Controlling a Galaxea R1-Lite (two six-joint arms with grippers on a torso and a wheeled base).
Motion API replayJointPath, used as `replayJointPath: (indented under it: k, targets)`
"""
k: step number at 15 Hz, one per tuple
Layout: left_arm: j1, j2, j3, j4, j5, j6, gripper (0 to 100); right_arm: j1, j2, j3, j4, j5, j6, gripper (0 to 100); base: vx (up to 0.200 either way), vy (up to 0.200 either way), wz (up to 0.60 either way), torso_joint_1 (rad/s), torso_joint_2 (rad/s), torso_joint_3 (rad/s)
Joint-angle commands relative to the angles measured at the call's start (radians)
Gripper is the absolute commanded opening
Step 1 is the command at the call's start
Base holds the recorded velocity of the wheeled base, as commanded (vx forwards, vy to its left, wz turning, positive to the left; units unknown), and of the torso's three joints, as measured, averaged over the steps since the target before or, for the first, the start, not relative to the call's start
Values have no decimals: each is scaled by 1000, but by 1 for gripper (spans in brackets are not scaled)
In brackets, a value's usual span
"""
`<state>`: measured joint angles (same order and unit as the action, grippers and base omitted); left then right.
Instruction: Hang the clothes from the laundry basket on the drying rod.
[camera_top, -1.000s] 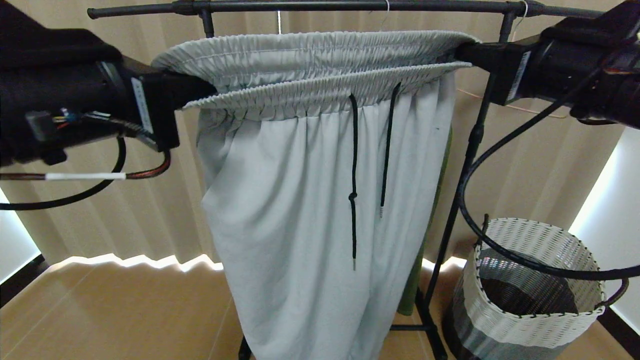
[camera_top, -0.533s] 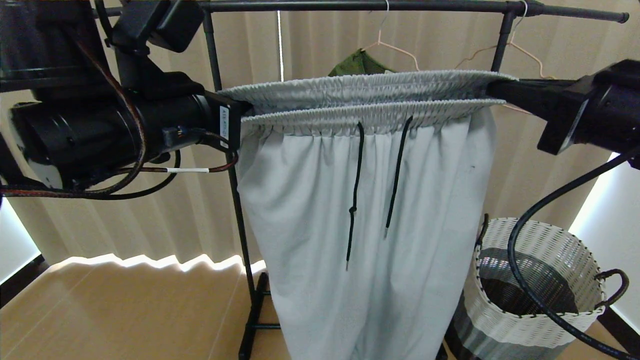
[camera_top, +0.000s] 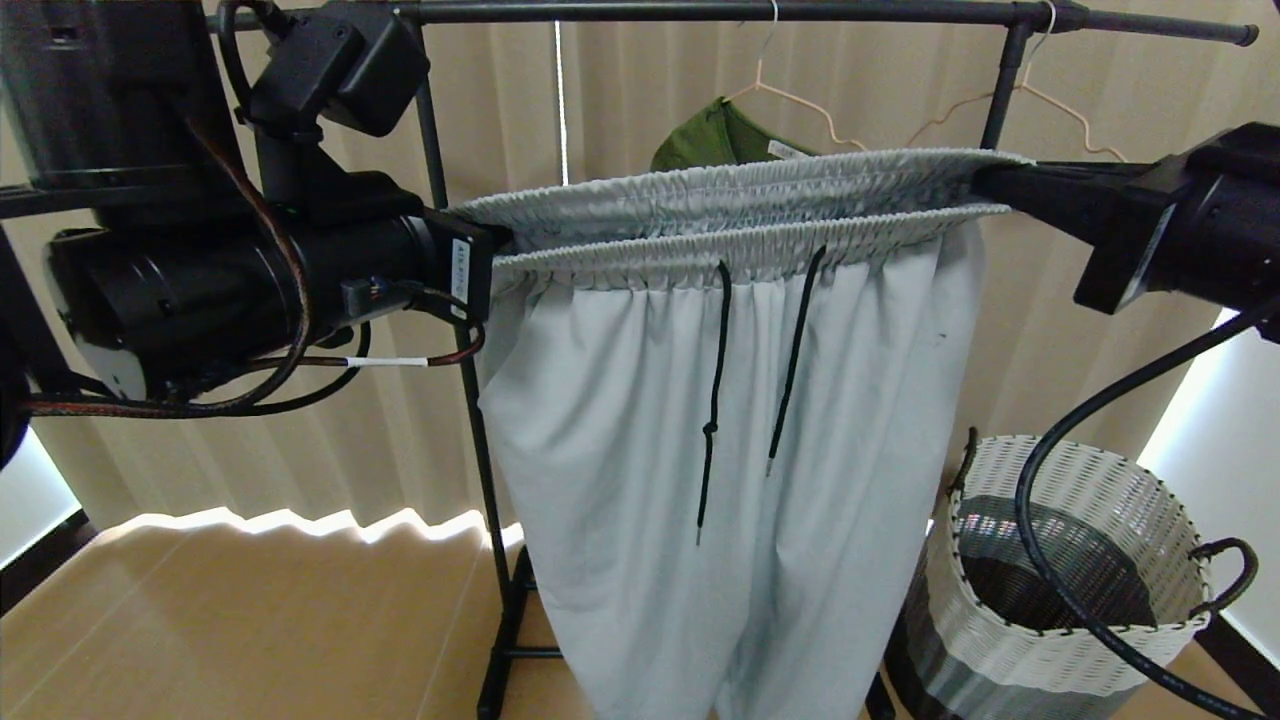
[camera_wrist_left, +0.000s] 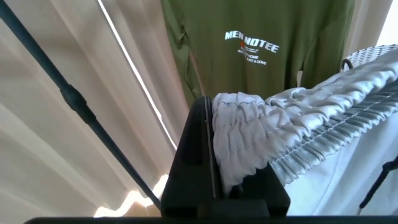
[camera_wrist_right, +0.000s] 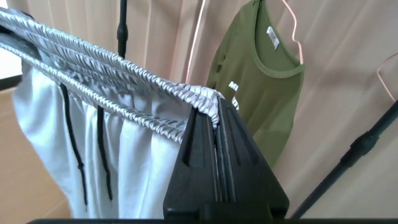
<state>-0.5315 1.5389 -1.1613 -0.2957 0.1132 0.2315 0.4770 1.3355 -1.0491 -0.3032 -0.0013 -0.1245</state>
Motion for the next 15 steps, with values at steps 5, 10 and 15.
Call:
replayJointPath:
  k: [5,10,15]
  targets:
    - [-4,0,-15,-2,-1,6,0,-1,4,3,6,0,-53,0,0,0,0,0,0,0]
    - [-4,0,-29,-2,0,20,0,-1,-1,15,6,0,-53,0,0,0,0,0,0,0]
    - [5,4,-34,-2,13,23,0,-1,-42,81,-10,21,-38,100,0,0,0,0,0,0]
